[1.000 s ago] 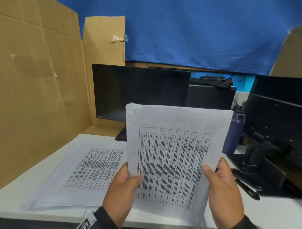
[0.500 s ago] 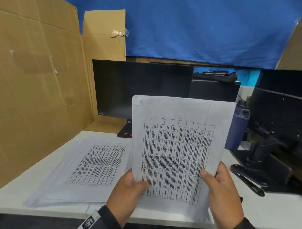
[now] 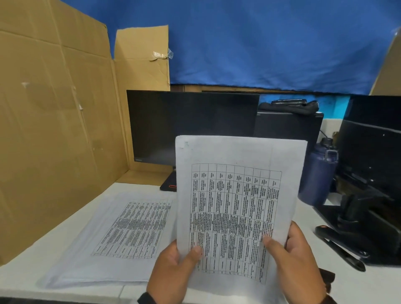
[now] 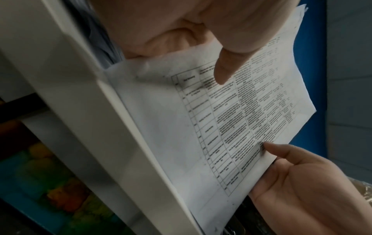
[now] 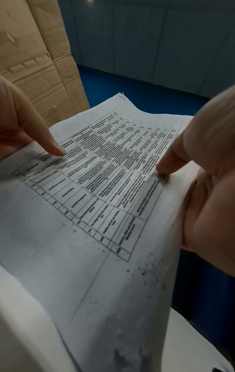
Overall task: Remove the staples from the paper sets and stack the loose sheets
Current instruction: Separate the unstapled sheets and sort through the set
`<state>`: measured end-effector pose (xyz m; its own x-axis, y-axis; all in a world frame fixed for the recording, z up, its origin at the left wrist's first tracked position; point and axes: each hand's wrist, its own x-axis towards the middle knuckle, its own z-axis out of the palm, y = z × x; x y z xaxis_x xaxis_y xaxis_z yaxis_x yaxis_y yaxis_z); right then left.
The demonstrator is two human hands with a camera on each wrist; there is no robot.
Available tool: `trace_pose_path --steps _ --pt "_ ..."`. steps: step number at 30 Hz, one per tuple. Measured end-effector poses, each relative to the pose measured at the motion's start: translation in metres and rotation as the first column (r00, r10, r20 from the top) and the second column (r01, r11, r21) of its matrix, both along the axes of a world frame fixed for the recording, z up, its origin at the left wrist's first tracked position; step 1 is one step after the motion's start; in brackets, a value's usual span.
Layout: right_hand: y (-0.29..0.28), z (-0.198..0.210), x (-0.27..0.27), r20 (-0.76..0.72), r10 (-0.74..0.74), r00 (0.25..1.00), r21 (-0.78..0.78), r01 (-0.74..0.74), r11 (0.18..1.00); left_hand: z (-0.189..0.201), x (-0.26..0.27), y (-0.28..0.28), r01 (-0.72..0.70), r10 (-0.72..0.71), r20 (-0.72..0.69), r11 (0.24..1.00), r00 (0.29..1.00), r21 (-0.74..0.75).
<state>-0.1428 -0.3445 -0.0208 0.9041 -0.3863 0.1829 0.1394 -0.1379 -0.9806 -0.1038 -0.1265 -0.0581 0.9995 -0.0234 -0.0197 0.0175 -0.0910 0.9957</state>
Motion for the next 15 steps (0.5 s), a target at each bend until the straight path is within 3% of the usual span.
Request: trace_pose_path --steps 7,10,11,13,15 --pt "-0.005 0.008 -0.001 0.035 0.036 0.999 0.019 -0.037 0.999 0.005 -0.007 0.0 -0.169 0.16 0.082 0.979 0.984 0.114" --pt "-0.045 0.018 0.008 0.08 -0.077 0.994 -0.173 0.089 0.981 0.011 -0.007 0.015 -0.17 0.159 0.074 0.965 0.985 0.199" --pt "-0.067 0.018 0.014 0.062 -0.141 0.988 -0.298 0.153 0.942 0.014 -0.008 0.022 -0.173 0.162 0.071 0.961 0.984 0.218" --pt "-0.112 0.016 0.023 -0.069 -0.329 0.942 -0.592 0.227 0.774 0.019 -0.008 0.035 -0.173 0.16 0.071 0.957 0.984 0.234" --pt "-0.156 0.0 0.027 -0.308 -0.525 0.794 -0.763 0.123 0.635 0.023 -0.004 0.047 -0.158 0.136 0.094 0.946 0.986 0.284"
